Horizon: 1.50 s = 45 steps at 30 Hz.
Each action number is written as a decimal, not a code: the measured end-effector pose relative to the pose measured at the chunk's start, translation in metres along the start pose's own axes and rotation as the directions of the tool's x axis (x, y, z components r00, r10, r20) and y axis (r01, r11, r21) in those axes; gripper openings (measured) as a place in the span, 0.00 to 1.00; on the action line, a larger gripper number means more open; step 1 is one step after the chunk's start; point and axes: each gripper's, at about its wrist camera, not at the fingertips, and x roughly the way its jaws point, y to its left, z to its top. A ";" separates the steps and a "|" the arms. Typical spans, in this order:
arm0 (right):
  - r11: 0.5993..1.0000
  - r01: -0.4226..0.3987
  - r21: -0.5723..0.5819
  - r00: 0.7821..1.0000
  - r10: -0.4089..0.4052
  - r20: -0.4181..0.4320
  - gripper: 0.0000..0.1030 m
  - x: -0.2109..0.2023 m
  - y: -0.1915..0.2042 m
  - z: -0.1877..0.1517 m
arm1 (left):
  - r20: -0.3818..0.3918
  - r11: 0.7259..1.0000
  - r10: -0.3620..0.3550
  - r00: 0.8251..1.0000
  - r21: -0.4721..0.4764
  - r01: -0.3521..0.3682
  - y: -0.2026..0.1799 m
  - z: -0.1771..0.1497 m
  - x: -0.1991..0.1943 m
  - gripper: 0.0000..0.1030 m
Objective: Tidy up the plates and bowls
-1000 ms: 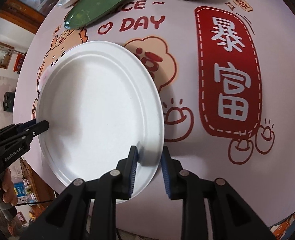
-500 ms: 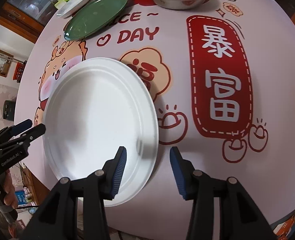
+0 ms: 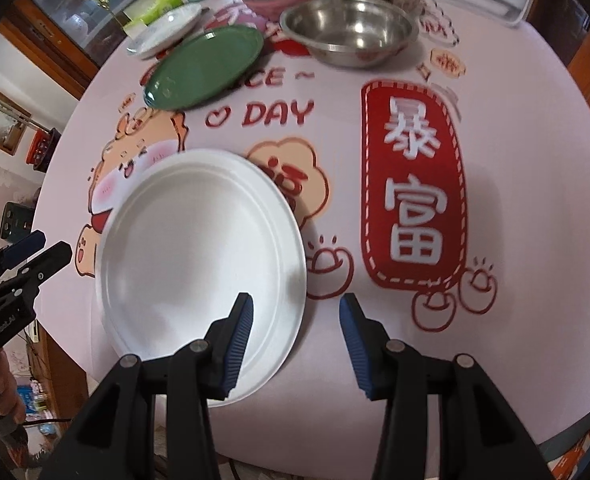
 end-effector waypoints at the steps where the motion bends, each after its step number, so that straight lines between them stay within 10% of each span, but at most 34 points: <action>1: 1.000 0.004 -0.005 1.000 -0.004 0.020 0.44 -0.005 0.000 0.001 | 0.008 1.000 -0.005 1.000 -0.003 0.005 -0.002 0.002 -0.002 0.58; 26: 0.980 -0.074 -0.185 0.965 0.117 0.233 0.44 -0.105 -0.010 0.046 | 0.173 1.000 0.026 0.985 -0.010 -0.024 -0.050 0.028 -0.100 0.68; 45: 0.991 0.053 -0.124 0.888 0.010 0.459 0.44 -0.170 -0.004 0.146 | 0.433 0.991 0.127 0.893 -0.014 -0.134 0.005 0.157 -0.145 0.80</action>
